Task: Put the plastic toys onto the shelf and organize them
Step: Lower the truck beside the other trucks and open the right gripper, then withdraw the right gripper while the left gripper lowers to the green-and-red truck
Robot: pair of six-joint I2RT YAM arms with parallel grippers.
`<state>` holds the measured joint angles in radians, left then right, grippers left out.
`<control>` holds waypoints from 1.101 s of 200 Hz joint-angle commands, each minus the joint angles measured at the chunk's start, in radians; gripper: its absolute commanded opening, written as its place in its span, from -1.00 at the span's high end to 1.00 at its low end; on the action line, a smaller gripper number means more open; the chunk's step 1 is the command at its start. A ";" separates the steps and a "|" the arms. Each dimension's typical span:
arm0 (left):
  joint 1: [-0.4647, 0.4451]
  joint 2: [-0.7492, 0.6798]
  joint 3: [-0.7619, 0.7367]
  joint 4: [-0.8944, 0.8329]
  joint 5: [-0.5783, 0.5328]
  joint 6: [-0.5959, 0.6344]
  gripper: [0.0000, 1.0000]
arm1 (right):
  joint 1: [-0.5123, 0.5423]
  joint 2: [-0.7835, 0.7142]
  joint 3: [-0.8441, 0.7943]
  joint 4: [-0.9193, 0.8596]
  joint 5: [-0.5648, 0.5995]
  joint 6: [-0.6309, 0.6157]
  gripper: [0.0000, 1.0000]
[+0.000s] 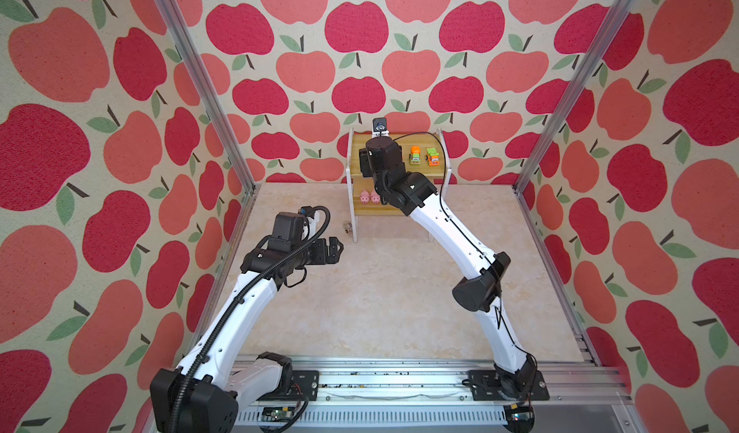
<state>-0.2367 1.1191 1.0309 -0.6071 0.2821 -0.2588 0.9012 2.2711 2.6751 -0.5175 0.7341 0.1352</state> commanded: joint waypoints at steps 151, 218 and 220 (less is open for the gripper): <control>0.106 1.034 0.729 -0.156 -0.055 -0.471 -0.82 | 0.133 -1.425 -2.032 0.447 -0.371 0.082 -0.39; 0.055 1.334 1.165 -0.310 -0.097 -0.485 -0.81 | 0.123 -1.451 -2.105 0.445 -0.395 0.048 -0.39; 0.055 1.338 1.173 -0.311 -0.096 -0.484 -0.81 | 0.121 -1.449 -2.107 0.448 -0.397 0.049 -0.39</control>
<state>-0.1776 2.4172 2.1075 -0.8265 0.2142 -0.7208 1.0275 0.8120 0.5911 -0.0860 0.3637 0.1783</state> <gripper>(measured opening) 0.907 0.695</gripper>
